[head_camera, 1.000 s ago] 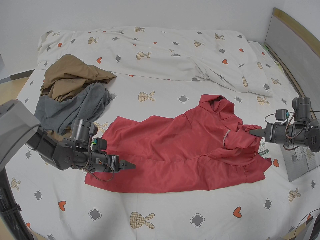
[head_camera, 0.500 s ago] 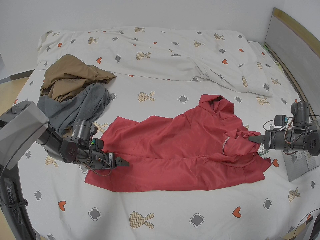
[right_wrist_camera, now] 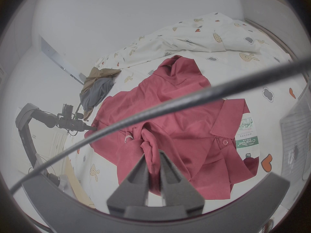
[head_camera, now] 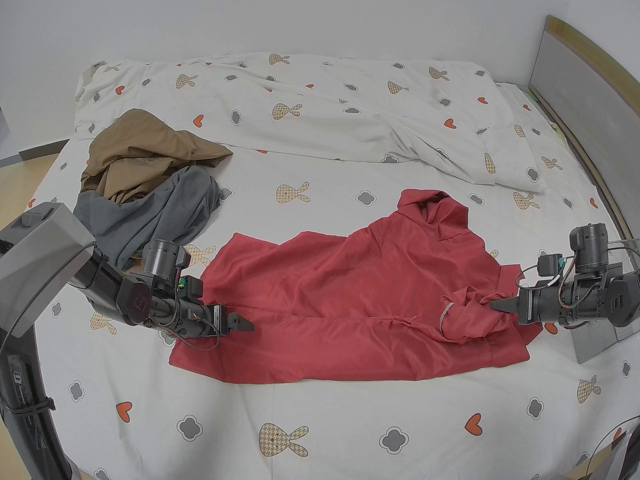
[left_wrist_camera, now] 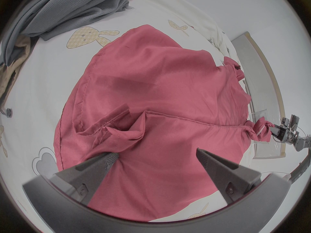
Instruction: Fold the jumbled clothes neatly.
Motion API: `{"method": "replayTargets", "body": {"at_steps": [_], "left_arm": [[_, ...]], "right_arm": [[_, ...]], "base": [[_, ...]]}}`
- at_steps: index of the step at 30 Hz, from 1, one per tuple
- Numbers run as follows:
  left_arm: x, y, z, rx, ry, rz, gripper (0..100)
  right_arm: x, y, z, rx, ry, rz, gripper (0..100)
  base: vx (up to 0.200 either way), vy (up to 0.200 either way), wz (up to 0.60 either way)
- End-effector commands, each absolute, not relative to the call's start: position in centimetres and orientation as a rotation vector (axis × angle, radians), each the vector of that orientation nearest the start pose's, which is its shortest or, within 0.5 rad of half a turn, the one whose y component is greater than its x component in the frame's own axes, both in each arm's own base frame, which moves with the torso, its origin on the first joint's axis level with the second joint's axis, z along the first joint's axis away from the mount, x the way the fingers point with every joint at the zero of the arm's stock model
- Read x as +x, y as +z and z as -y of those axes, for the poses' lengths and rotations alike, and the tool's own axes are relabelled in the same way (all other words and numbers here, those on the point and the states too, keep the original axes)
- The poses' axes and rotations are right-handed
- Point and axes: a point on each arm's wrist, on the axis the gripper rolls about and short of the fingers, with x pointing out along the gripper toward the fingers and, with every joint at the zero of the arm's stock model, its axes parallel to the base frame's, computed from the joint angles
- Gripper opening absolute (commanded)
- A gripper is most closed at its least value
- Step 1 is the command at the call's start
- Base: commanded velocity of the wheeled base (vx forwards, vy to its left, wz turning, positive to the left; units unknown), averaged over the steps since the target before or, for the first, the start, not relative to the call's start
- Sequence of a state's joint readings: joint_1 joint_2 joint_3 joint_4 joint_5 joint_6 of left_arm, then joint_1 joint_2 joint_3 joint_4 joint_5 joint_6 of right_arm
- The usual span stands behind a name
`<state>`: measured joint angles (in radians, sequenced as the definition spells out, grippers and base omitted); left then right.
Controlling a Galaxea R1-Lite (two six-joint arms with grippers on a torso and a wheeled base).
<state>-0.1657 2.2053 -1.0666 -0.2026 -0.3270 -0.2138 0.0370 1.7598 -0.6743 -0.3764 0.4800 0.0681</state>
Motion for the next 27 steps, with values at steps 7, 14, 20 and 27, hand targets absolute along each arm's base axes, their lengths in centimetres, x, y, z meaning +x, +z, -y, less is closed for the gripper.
{"method": "replayTargets", "body": {"at_steps": [7, 14, 20, 27], "left_arm": [[37.2, 3.3, 7.0, -0.271, -0.353, -0.990, 100], [37.2, 3.3, 7.0, -0.269, -0.353, -0.991, 100], [37.2, 3.3, 7.0, -0.269, -0.354, -0.989, 100], [37.2, 3.3, 7.0, -0.269, -0.355, -0.991, 100]], "right_arm": [[28.1, 8.7, -2.2, 0.238, 0.466, -0.805, 100], [28.7, 9.2, -1.0, 0.249, 0.426, -0.771, 100], [27.3, 12.7, -1.0, 0.279, 0.425, -0.636, 100], [25.3, 11.3, -5.2, 0.446, 0.493, -0.792, 100]], "base": [[0.000, 0.000, 0.00], [0.000, 0.000, 0.00], [0.000, 0.000, 0.00], [0.000, 0.000, 0.00]]}}
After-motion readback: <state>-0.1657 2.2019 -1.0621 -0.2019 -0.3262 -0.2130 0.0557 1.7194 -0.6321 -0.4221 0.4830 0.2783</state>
